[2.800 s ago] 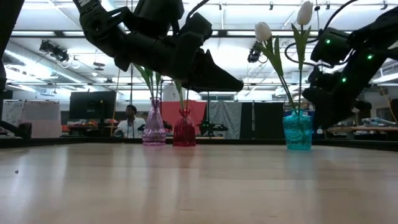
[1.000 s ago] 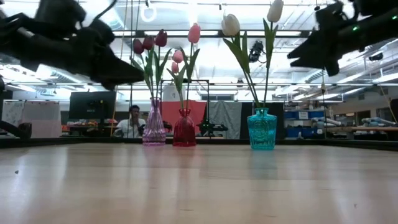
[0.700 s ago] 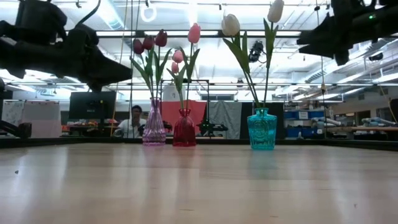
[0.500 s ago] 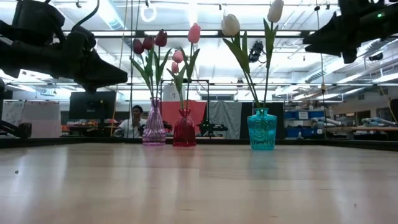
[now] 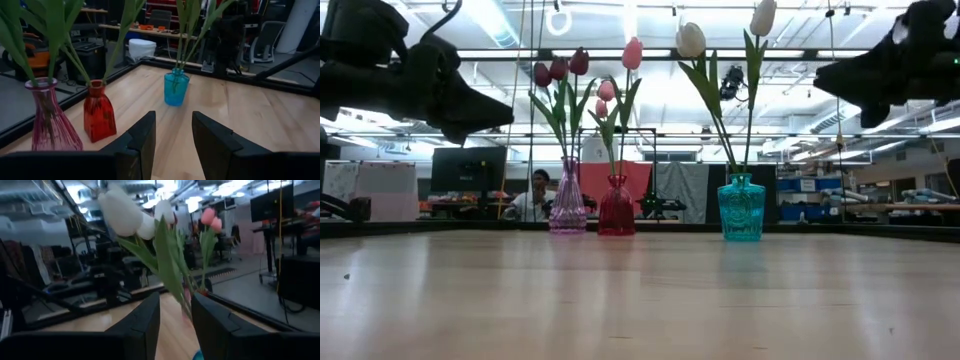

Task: Sort flowers into vase by color
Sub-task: Return to Home Position

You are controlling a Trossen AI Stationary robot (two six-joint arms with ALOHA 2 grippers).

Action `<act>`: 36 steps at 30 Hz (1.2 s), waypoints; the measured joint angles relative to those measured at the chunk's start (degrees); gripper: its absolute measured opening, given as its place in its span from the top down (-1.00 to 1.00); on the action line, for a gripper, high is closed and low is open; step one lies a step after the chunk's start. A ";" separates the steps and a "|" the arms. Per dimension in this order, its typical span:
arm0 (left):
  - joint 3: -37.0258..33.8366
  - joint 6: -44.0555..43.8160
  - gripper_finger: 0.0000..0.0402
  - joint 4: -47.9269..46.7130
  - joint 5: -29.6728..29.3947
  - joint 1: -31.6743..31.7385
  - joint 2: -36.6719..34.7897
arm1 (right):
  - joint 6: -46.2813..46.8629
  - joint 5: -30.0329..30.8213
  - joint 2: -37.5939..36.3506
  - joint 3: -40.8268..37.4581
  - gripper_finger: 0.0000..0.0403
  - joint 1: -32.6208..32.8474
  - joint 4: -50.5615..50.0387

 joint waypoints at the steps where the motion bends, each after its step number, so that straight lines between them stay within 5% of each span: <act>1: 0.00 -0.01 0.34 -0.69 0.20 -0.02 -0.36 | -0.49 -0.32 -0.38 -1.18 0.40 -0.02 1.42; 6: 0.00 0.24 0.34 -4.00 0.53 -0.02 -2.33 | -0.38 -2.77 -0.71 -1.16 0.49 -0.66 -0.84; 18: -1.95 3.13 0.40 -9.53 8.70 -0.09 -6.95 | -1.60 -27.73 -0.90 -1.16 0.56 -0.68 4.35; 36: -1.97 3.31 0.40 1.41 8.52 -0.09 -6.71 | 2.51 -28.20 -0.88 -1.16 0.55 -0.68 6.06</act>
